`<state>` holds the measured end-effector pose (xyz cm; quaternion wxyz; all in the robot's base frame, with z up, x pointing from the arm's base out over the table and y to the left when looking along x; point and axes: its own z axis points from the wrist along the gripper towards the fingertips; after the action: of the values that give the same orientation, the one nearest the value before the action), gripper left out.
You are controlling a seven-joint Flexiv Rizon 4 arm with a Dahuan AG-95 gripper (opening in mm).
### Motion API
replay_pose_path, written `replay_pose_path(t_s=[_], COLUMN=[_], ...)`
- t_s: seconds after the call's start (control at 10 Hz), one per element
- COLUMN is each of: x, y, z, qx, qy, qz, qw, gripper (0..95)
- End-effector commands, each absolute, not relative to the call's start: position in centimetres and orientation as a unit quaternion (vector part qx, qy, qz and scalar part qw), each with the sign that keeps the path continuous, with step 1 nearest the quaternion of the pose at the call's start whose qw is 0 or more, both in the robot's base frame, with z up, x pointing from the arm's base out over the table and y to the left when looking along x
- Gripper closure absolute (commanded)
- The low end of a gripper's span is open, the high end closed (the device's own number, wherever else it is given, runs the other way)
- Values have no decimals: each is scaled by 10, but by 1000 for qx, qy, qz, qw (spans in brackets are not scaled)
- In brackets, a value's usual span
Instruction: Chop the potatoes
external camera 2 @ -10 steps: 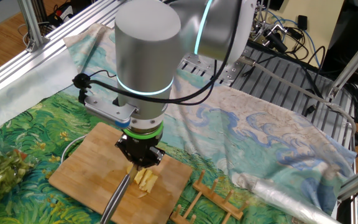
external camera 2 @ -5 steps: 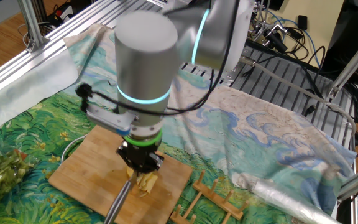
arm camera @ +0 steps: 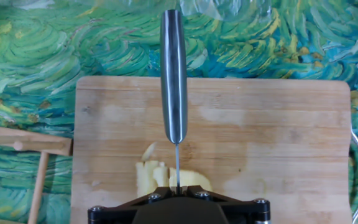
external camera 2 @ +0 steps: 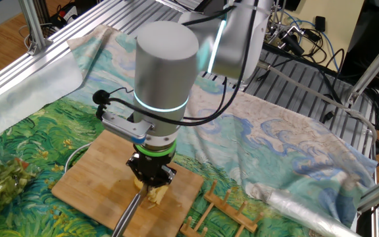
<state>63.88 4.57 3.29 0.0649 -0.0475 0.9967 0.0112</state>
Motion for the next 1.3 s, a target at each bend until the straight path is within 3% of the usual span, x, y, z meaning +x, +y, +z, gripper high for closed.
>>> replay_pose_path(t_s=[0.1, 0.4, 1.3], x=[641, 634, 632], y=[46, 43, 34], z=[21, 53, 75], qx=[-45, -40, -54], qy=[997, 998, 998], qz=[11, 12, 6], qw=[63, 43, 44], gripper=[950, 950, 950])
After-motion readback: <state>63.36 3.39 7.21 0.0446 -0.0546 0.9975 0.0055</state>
